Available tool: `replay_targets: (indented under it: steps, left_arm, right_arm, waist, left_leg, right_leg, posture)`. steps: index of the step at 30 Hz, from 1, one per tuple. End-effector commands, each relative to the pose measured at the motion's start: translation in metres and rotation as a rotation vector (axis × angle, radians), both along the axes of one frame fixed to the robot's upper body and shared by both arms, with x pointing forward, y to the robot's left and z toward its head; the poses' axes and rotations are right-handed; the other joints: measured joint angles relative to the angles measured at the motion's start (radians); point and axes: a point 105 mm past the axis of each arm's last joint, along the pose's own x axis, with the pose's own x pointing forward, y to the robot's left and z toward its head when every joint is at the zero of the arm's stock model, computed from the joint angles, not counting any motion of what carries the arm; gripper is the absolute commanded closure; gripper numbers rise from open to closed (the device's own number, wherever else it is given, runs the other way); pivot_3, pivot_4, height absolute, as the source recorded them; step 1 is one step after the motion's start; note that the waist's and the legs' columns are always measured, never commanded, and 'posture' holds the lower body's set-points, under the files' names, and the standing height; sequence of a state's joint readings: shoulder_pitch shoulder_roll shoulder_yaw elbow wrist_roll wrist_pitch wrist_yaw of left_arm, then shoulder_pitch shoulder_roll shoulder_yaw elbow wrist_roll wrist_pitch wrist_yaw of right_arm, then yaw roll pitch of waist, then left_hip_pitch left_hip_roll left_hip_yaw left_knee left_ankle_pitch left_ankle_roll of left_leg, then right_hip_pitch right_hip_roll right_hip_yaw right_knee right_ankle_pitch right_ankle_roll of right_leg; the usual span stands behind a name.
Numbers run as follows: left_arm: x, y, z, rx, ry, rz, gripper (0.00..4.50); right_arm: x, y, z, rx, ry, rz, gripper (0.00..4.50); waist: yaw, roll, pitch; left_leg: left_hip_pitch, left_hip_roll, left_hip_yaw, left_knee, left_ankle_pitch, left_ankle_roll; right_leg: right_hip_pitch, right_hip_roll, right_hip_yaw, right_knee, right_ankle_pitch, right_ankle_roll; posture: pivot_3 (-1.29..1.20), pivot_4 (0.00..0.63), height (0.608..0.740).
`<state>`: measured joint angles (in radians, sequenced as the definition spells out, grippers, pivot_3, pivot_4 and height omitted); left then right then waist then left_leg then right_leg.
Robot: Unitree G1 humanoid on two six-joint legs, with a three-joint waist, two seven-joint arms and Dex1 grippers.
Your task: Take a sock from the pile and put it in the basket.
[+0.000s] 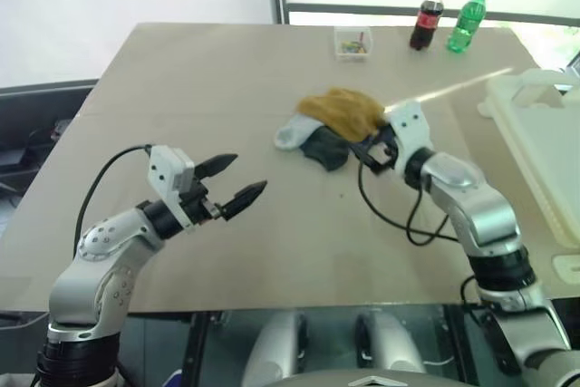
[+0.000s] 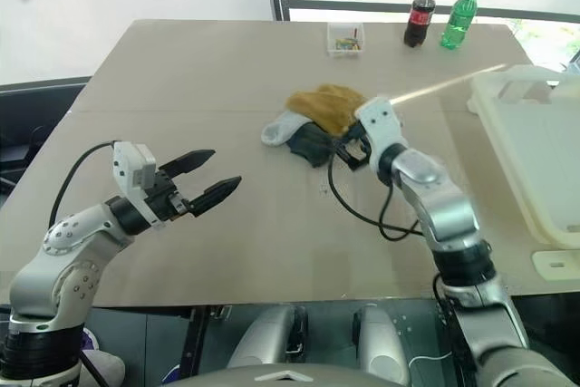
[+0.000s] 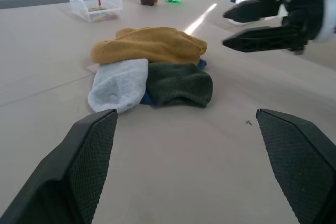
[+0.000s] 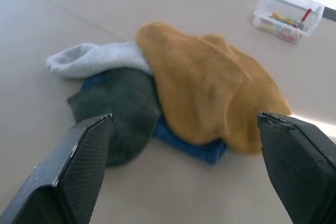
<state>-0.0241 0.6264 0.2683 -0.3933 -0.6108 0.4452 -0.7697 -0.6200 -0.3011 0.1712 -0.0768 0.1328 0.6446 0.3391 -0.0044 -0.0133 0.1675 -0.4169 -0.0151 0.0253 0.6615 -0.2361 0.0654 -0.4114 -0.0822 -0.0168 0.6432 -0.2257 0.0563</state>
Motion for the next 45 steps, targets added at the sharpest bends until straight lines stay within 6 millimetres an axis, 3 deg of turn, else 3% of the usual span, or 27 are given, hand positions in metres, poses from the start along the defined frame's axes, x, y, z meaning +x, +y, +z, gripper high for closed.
replay_targets:
  steps: [1, 7, 10, 16, 19, 31, 35, 39, 45]
  left_arm:
    - [-0.002, -0.001, 0.011, 0.012, -0.058, -0.005, 0.04]
    - [-0.002, -0.001, 0.008, 0.007, -0.058, 0.008, 0.04]
    - [-0.004, 0.000, 0.008, 0.004, -0.063, 0.022, 0.00]
    - [-0.005, 0.004, 0.009, -0.004, -0.075, 0.041, 0.00]
    - [-0.006, 0.002, 0.010, -0.001, -0.087, 0.026, 0.00]
    - [-0.011, -0.002, 0.010, -0.039, -0.070, -0.079, 0.00]
    - [-0.009, -0.002, 0.008, -0.037, -0.066, -0.093, 0.00]
    - [-0.007, -0.002, 0.010, -0.051, -0.063, -0.105, 0.00]
    - [-0.006, 0.000, 0.008, -0.050, -0.054, -0.114, 0.00]
  right_arm:
    - [0.024, 0.003, 0.007, -0.003, -0.042, -0.039, 0.00]
    - [0.051, 0.011, -0.009, -0.041, -0.029, -0.049, 0.00]
    - [0.060, 0.008, -0.013, -0.042, -0.021, -0.069, 0.76]
    - [0.066, 0.008, -0.014, -0.033, -0.019, -0.064, 3.44]
    - [0.066, 0.009, -0.013, -0.027, -0.021, -0.056, 4.35]
    - [0.061, 0.013, 0.002, 0.124, 0.030, -0.028, 4.45]
    - [0.051, 0.027, 0.017, 0.322, 0.164, 0.030, 4.45]
    - [0.036, 0.038, 0.018, 0.433, 0.322, 0.099, 4.45]
    - [0.016, 0.028, 0.020, 0.520, 0.457, 0.107, 4.45]
  waist:
    - [-0.002, 0.000, 0.000]
    - [-0.011, 0.000, 0.000]
    - [-0.013, 0.000, 0.000]
    - [-0.013, 0.001, 0.000]
    - [-0.013, 0.001, 0.000]
    - [-0.014, 0.001, 0.001]
    - [-0.013, 0.001, 0.001]
    - [-0.013, 0.001, 0.001]
    - [-0.012, 0.001, 0.001]
  left_leg:
    - [0.000, 0.000, 0.000, 0.000, 0.000, 0.000]
    - [0.000, 0.000, 0.000, -0.001, 0.000, -0.001]
    - [0.000, 0.000, 0.000, -0.002, 0.000, -0.001]
    - [0.000, 0.000, 0.000, -0.003, 0.000, -0.001]
    - [0.000, 0.000, 0.000, -0.003, 0.000, -0.001]
    - [0.000, 0.000, 0.000, -0.005, 0.000, -0.001]
    - [0.000, 0.000, 0.000, -0.007, 0.000, -0.001]
    - [0.000, 0.000, 0.000, -0.008, 0.000, -0.001]
    - [0.000, 0.000, 0.000, -0.009, 0.000, 0.000]
  right_leg:
    - [0.000, 0.000, 0.000, 0.000, 0.000, 0.000]
    - [0.000, 0.001, 0.000, 0.000, 0.000, 0.000]
    - [-0.001, 0.001, 0.000, 0.000, 0.000, 0.000]
    - [-0.001, 0.000, 0.000, 0.000, 0.000, 0.000]
    - [-0.001, -0.001, 0.000, 0.000, 0.000, 0.000]
    - [-0.003, -0.005, 0.000, 0.000, 0.000, 0.000]
    - [-0.003, -0.005, 0.000, 0.000, 0.000, 0.000]
    - [-0.004, -0.006, 0.000, 0.000, 0.000, 0.000]
    - [-0.004, -0.007, 0.000, -0.001, 0.000, 0.000]
  posture:
    - [0.00, 0.150, 0.729]
    - [0.00, 0.150, 0.729]
    - [0.00, 0.150, 0.729]
    - [0.00, 0.150, 0.729]
    - [0.00, 0.150, 0.729]
    - [0.00, 0.150, 0.729]
    - [0.00, 0.150, 0.729]
    - [0.00, 0.150, 0.729]
    - [0.00, 0.150, 0.729]
